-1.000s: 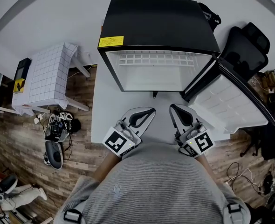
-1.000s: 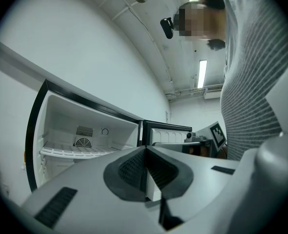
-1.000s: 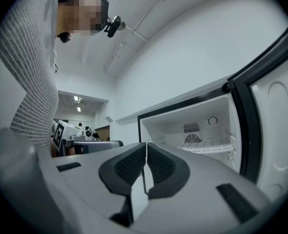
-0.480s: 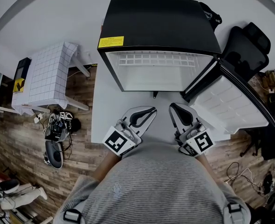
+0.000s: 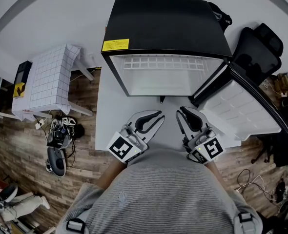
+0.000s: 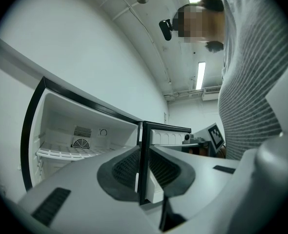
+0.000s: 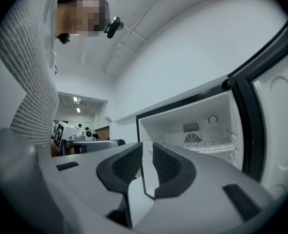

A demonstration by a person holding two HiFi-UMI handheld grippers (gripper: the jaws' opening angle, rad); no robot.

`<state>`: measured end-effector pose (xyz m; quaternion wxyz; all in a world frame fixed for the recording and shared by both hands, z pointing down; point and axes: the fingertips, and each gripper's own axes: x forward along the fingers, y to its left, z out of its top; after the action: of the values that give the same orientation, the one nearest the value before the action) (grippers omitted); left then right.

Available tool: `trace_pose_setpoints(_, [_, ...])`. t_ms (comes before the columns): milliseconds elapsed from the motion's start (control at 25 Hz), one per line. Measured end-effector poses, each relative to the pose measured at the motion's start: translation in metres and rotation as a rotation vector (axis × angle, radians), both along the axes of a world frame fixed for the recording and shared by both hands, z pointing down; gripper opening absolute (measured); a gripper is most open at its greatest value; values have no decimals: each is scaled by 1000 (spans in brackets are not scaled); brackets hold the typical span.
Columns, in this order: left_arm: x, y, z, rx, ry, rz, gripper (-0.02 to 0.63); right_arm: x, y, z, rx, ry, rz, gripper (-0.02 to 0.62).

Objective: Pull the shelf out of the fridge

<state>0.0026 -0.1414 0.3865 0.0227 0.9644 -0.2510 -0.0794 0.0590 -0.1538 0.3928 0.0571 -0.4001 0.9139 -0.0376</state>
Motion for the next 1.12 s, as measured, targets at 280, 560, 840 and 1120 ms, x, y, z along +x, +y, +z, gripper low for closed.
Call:
trace_pose_setpoints(280, [1, -2, -1, 10, -1, -6, 151, -2, -4, 1, -9, -8, -1, 174])
trace_pose_setpoints(560, [-1, -6, 0, 15, -14, -22, 209, 3, -10, 1, -2, 7, 27, 212])
trace_pose_setpoints(840, [-3, -9, 0, 29, -27, -31, 210, -1, -9, 2, -6, 13, 7, 218])
trace_pose_setpoints(1120, [-9, -22, 3, 67, -88, -64, 215, 8, -24, 7, 26, 99, 51, 218])
